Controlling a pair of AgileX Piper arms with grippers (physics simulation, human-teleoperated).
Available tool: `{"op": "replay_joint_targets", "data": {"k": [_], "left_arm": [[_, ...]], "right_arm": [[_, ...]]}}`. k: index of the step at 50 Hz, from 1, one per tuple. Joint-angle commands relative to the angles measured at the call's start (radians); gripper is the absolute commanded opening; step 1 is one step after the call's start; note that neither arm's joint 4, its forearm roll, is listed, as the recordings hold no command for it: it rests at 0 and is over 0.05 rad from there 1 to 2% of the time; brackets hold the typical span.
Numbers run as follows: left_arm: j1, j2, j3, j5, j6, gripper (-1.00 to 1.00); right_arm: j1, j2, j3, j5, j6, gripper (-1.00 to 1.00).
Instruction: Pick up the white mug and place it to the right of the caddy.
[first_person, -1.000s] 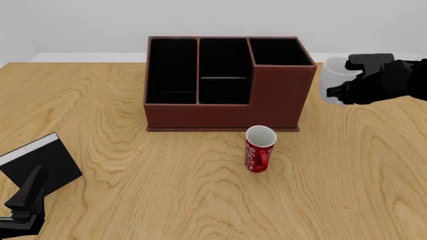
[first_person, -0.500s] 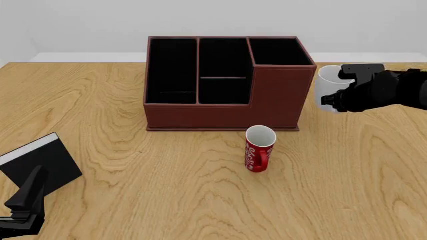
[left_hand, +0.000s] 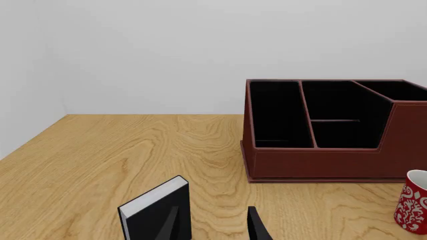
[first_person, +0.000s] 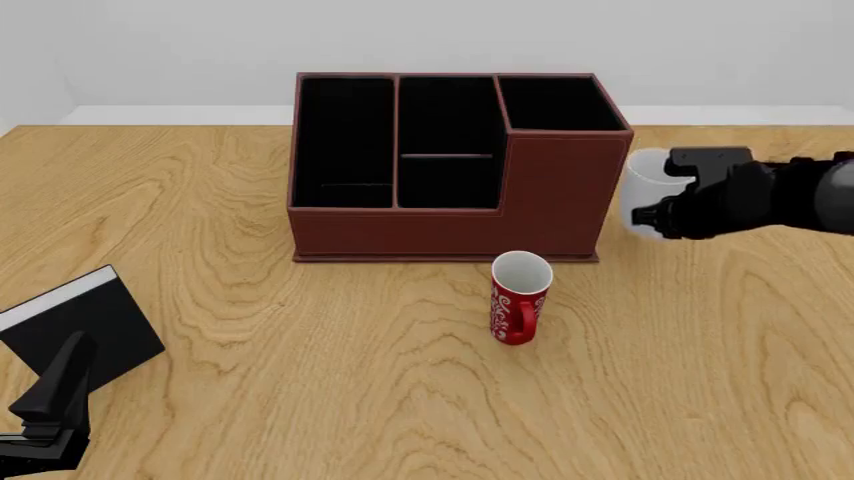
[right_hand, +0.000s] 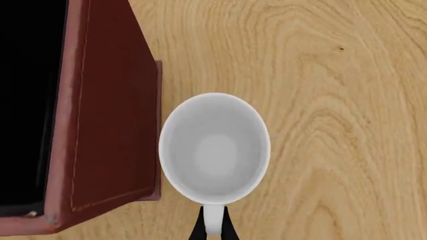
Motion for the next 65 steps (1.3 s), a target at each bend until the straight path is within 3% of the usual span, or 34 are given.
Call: {"op": "replay_joint_targets", "data": {"k": [1, 18, 51, 52, 65], "left_arm": [[0.0, 0.0, 0.0, 0.0, 0.0, 1.0], [0.0, 0.0, 0.0, 0.0, 0.0, 1.0], [0.0, 0.0, 0.0, 0.0, 0.0, 1.0], [0.0, 0.0, 0.0, 0.0, 0.0, 1.0], [0.0, 0.0, 0.0, 0.0, 0.0, 1.0]], "right_arm": [[0.0, 0.03, 0.009, -0.03, 0.018, -1.0], [0.002, 0.075, 0.029, -0.069, 0.035, -1.0], [-0.022, 0.152, 0.043, -0.105, 0.015, -1.0], [-0.022, 0.153, 0.043, -0.102, 0.017, 1.0], [-0.02, 0.159, 0.047, -0.107, 0.012, 1.0]]}}
